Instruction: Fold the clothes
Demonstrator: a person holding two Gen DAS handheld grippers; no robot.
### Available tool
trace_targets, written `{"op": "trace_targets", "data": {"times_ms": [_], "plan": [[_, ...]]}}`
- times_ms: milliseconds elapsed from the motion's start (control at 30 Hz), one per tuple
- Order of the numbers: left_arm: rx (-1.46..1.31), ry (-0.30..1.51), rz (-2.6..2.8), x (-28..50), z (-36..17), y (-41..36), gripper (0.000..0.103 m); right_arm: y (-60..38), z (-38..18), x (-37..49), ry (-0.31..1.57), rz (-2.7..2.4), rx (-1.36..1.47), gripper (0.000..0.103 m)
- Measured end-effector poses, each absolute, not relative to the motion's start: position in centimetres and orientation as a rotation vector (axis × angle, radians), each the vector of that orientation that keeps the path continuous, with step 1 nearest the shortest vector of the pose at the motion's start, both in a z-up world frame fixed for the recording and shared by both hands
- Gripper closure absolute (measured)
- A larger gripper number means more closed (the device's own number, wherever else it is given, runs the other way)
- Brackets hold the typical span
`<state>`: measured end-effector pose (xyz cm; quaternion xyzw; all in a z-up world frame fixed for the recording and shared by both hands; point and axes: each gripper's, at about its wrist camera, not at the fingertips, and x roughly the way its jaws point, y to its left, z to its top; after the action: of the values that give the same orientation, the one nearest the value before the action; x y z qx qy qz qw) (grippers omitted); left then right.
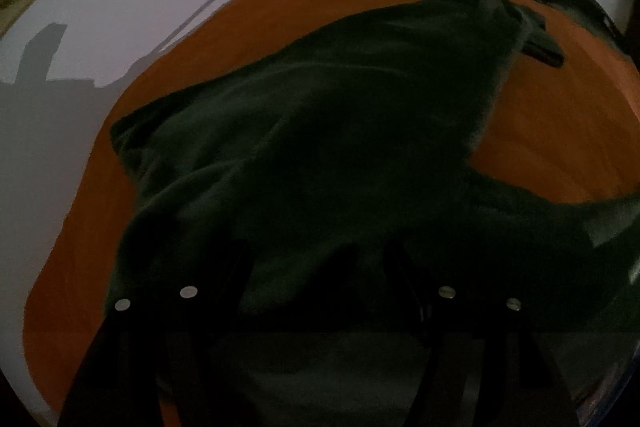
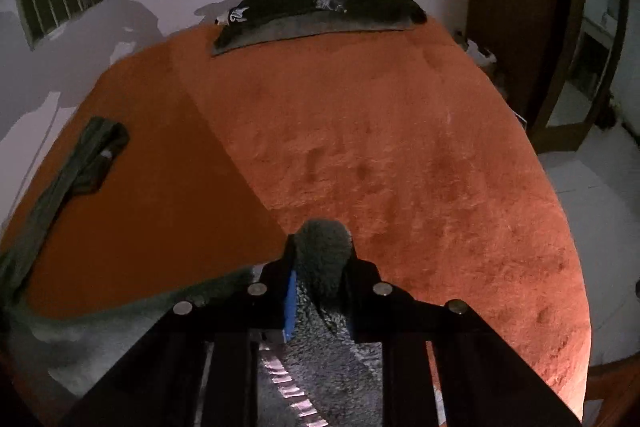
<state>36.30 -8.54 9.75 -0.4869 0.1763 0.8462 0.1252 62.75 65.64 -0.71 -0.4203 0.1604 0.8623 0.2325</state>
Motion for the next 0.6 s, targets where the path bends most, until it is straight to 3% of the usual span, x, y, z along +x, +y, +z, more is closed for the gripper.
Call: {"op": "trace_targets", "data": {"times_ms": [100,200,267,600], "plan": [[-1.405,0.520,2.450,36.9,10.0,-8.3,0.034,64.9,-2.8,61.1,0.411,2.294,-1.274,0.081],[-1.367,0.511,2.447,37.4,10.6,-8.4,0.034,64.1,-2.9,60.7,0.452,2.285,-1.265,0.068],[-1.332,0.504,2.447,37.7,11.0,-8.4,0.034,63.7,-1.9,61.2,0.471,2.321,-1.207,0.052],[-1.290,0.484,2.445,37.7,11.6,-8.1,0.034,59.9,2.0,59.5,0.473,2.464,-1.187,0.051]]}}
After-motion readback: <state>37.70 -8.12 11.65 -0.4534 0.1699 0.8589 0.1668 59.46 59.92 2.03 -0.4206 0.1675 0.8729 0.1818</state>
